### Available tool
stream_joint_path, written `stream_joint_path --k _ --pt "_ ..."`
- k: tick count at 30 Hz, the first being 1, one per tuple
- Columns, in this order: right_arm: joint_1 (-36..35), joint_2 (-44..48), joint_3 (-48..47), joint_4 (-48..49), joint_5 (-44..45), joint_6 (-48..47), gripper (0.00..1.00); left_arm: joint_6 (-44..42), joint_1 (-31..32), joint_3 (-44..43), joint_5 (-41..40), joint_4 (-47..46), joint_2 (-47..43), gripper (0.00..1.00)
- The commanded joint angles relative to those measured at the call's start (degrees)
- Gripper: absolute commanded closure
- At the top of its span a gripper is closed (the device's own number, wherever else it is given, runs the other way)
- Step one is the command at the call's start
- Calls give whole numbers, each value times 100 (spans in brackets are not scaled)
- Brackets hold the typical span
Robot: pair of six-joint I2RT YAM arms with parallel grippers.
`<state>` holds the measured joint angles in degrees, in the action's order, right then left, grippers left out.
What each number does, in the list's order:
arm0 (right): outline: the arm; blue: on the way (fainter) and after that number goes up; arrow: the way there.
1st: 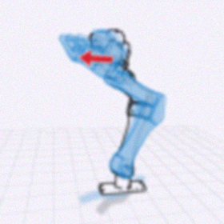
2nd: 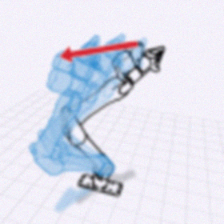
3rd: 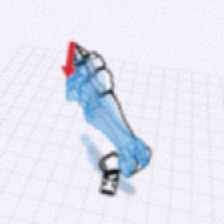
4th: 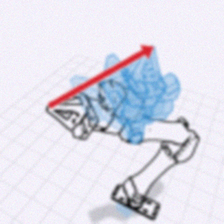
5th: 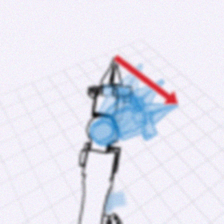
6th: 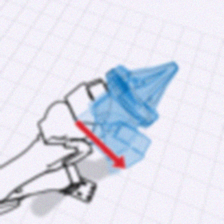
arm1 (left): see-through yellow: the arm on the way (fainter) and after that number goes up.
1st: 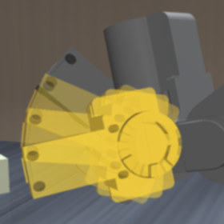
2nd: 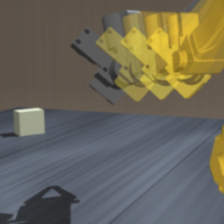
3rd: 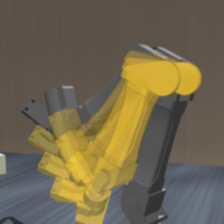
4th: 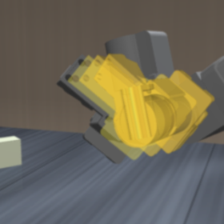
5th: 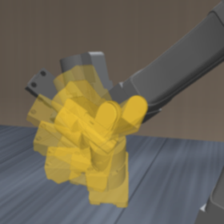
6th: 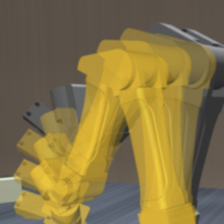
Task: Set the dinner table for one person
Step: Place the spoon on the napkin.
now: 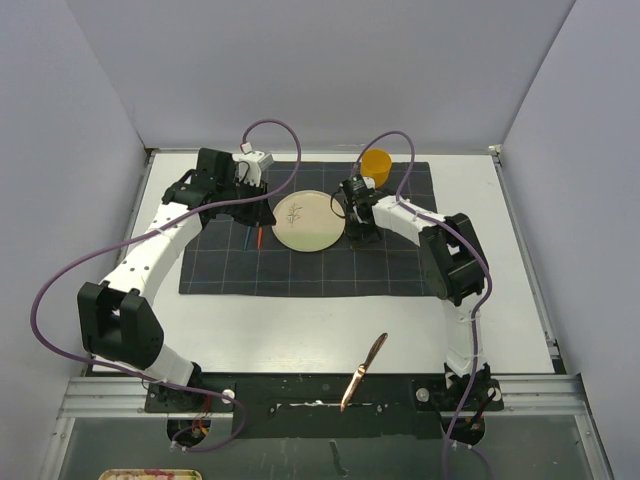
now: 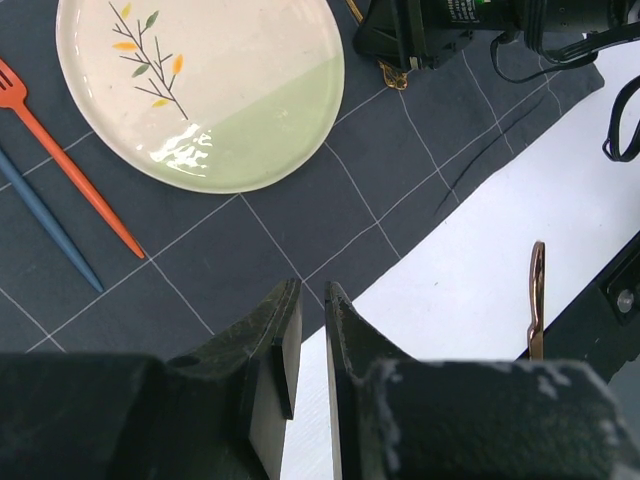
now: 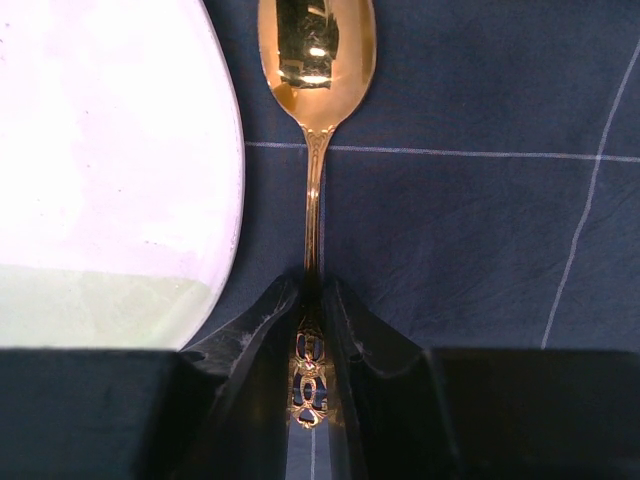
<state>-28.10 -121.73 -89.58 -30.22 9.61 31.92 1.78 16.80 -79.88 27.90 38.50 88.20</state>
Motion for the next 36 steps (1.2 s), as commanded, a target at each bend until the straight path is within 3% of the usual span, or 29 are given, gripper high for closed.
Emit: stream_joint_path --k 1,16,36 --pt "60 211 -136 -124 120 -89 82 -108 25 -351 154 -53 109 85" --pt "55 195 -147 -175 42 -44 80 -143 60 -375 163 10 126 85" --pt "55 119 -147 -208 -115 45 93 -193 90 -459 163 113 153 85"
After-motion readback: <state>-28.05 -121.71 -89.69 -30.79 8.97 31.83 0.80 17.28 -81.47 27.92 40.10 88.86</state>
